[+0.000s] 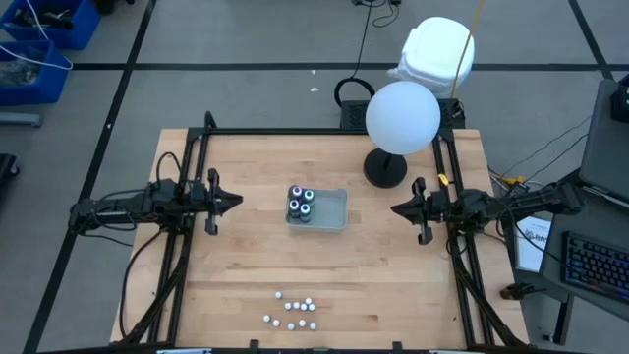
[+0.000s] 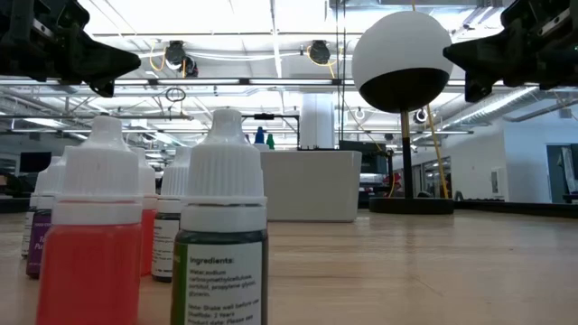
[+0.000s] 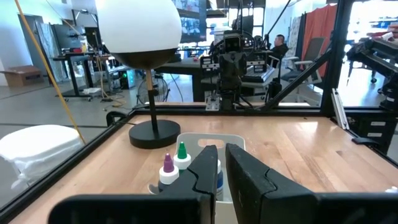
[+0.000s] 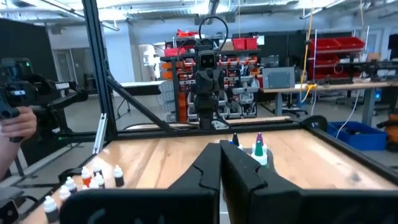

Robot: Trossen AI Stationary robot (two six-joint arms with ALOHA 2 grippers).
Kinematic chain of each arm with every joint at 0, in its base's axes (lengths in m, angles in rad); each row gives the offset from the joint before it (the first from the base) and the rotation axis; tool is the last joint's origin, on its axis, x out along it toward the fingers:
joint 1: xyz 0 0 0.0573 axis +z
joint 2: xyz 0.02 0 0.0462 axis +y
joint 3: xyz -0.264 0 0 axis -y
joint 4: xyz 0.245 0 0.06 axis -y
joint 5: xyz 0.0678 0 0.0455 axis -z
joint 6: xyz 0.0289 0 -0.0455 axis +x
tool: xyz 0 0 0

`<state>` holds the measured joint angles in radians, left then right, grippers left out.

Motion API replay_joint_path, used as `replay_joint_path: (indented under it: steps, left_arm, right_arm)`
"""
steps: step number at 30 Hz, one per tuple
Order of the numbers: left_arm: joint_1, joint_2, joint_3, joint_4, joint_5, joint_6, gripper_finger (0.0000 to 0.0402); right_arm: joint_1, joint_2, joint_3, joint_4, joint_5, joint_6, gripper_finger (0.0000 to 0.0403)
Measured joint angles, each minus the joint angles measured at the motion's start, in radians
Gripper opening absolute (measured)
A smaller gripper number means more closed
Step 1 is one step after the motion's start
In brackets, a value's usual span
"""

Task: Pick & Place food coloring
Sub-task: Put the small blue food coloring bottle into the gray bin

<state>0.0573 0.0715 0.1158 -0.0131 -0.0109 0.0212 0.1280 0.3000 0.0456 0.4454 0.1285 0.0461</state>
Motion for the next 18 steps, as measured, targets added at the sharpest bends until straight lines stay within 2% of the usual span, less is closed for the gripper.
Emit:
replay_joint_path:
  steps: [18]
  left_arm:
    - [0.0,0.0,0.0,0.014,0.0,-0.026,0.0042]
  right_arm:
    - [0.0,0.003,-0.002,0.014,-0.002,-0.032,0.0]
